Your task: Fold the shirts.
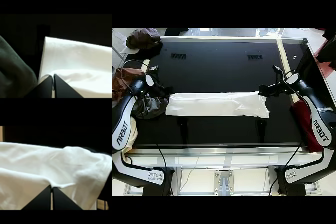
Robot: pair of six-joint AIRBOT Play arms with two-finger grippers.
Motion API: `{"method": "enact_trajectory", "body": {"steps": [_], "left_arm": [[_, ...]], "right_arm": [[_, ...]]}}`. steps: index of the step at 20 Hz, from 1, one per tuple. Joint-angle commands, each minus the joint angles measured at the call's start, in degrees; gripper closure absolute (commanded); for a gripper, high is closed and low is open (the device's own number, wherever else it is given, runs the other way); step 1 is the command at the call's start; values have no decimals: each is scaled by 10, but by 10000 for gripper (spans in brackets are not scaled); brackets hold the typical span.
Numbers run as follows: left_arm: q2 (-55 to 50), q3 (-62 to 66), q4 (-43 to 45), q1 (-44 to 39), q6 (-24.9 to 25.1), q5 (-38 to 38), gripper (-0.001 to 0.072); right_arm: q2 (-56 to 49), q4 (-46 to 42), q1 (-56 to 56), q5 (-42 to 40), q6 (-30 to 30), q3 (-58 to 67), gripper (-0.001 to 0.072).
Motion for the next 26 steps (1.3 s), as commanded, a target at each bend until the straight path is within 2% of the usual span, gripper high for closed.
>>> {"method": "enact_trajectory", "body": {"steps": [1, 2, 3, 4, 5, 8, 11, 12, 14, 15, 18, 19, 21, 22, 23, 26], "left_arm": [[-16, 6, 8, -4, -2, 7, 695], [-10, 6, 8, -4, -2, 8, 682], [-2, 9, 8, -4, -1, 8, 562], [10, 15, 8, -3, -2, 8, 248], [23, 24, 8, -3, -1, 9, -3], [87, 60, 5, -1, -2, 28, -4], [177, 68, -38, -15, 5, 112, -5], [201, 70, -44, -26, 42, 126, -3], [226, 85, -43, -58, 96, 79, 6], [223, 101, -43, -77, 108, 36, 7], [188, 134, -43, -132, 122, -19, 6], [166, 151, -43, -150, 122, -33, 6], [111, 194, -43, -187, 122, -64, 6], [80, 217, -43, -203, 122, -83, 6], [47, 241, -43, -222, 122, -102, 6], [-23, 270, -43, -260, 122, -121, 6]], "right_arm": [[-15, 1, 0, -2, 0, 13, 695], [-14, 2, 0, 14, 0, 29, 668], [-14, 2, -2, 37, 0, 54, 535], [-14, 1, -5, 70, 0, 83, 382], [-11, -3, -9, 108, 0, 115, 363], [24, -43, -34, 200, 13, 190, 363], [97, -72, -80, 208, 7, 196, 361], [118, -73, -103, 208, 5, 195, 361], [153, -65, -151, 199, 6, 177, 358], [162, -53, -175, 190, 8, 162, 324], [165, 39, -242, 138, 8, 96, 316], [162, 76, -258, 108, 9, 64, 258], [140, 130, -276, 78, 8, 13, 230], [117, 144, -280, 89, 8, -1, 131], [84, 148, -282, 119, 8, -4, 80], [-22, 176, -270, 204, -16, -4, 44]]}}
